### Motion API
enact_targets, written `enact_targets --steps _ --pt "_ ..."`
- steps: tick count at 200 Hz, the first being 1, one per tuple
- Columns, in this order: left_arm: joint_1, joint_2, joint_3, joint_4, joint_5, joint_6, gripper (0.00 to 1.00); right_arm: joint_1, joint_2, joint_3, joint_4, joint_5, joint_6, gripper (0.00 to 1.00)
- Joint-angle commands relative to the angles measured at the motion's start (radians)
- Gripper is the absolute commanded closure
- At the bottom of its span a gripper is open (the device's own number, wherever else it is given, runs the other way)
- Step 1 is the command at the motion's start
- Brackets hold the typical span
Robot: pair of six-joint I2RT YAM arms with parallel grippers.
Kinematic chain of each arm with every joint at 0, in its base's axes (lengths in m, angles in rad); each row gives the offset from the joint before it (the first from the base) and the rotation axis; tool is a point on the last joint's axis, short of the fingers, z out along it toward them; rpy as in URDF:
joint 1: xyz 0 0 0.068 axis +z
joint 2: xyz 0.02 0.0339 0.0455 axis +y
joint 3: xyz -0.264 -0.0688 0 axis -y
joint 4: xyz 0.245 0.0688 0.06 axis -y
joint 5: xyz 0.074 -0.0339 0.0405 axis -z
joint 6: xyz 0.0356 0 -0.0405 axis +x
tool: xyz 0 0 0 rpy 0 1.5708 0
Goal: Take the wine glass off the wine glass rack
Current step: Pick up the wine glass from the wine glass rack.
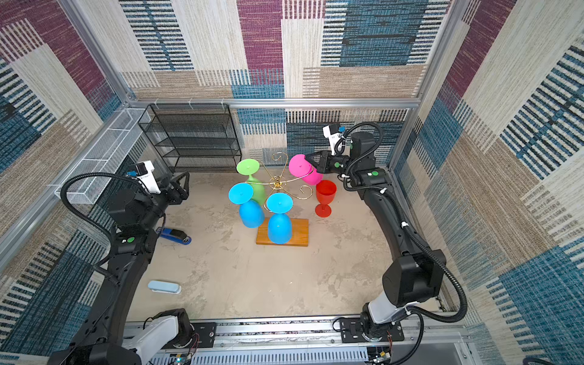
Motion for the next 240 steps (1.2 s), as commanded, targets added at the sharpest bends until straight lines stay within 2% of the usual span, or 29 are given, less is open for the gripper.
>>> enact_targets --steps 1,93,240 --pt "0.002 -0.004 0.001 0.037 0.006 -0.011 0.21 -0.002 0.0 0.025 -0.036 0.002 0.008 1.0" --pt "0.006 -0.006 0.0 0.037 0.007 -0.01 0.21 -0.002 -0.011 -0.015 0.039 -0.104 0.097 1.0" --pt "0.008 -0.013 -0.002 0.038 0.008 -0.009 0.21 -0.011 -0.064 -0.037 0.104 -0.104 0.178 1.0"
